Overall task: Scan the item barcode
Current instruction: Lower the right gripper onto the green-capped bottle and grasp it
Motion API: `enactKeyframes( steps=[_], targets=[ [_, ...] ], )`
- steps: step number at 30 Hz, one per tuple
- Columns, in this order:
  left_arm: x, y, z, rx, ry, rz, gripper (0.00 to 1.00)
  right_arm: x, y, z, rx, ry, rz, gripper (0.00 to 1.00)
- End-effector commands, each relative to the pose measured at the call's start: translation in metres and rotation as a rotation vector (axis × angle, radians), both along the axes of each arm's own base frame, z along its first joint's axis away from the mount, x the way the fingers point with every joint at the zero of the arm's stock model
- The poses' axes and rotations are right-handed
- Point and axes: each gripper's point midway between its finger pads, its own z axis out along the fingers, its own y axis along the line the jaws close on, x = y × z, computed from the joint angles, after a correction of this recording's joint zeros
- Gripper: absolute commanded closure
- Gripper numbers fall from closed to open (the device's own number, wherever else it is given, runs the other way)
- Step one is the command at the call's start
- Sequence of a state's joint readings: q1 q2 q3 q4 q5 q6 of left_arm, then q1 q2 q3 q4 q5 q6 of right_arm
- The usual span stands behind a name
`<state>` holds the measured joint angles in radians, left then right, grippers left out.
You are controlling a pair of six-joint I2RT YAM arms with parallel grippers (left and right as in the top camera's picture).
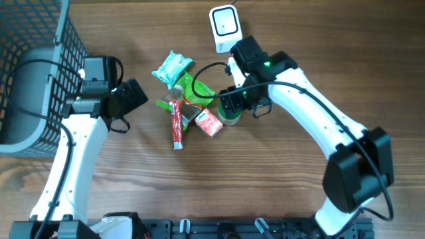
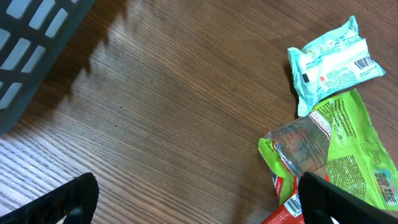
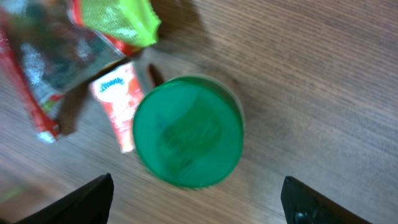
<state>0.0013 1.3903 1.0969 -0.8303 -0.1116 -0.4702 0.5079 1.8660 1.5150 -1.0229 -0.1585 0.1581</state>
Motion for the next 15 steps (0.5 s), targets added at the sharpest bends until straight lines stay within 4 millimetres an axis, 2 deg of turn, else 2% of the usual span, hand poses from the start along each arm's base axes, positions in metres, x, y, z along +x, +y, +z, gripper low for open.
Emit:
enactKeyframes(
  steps=[1, 4, 6, 15],
  targets=[
    [0.001, 0.003, 0.001, 0.007, -0.006, 0.019, 0.00, 0.008, 0.003, -0.016, -0.043, -0.019, 0.047, 0.13],
    [0.001, 0.003, 0.001, 0.007, -0.007, 0.019, 0.00, 0.010, 0.009, -0.021, -0.057, -0.040, 0.073, 0.12],
    [0.001, 0.003, 0.001, 0.007, -0.007, 0.019, 0.00, 0.015, 0.013, -0.024, -0.075, -0.082, 0.083, 0.05],
    [0.001, 0.003, 0.001, 0.007, -0.006, 0.019, 0.00, 0.008, 0.011, -0.049, -0.128, -0.095, 0.100, 0.05]
  ],
)
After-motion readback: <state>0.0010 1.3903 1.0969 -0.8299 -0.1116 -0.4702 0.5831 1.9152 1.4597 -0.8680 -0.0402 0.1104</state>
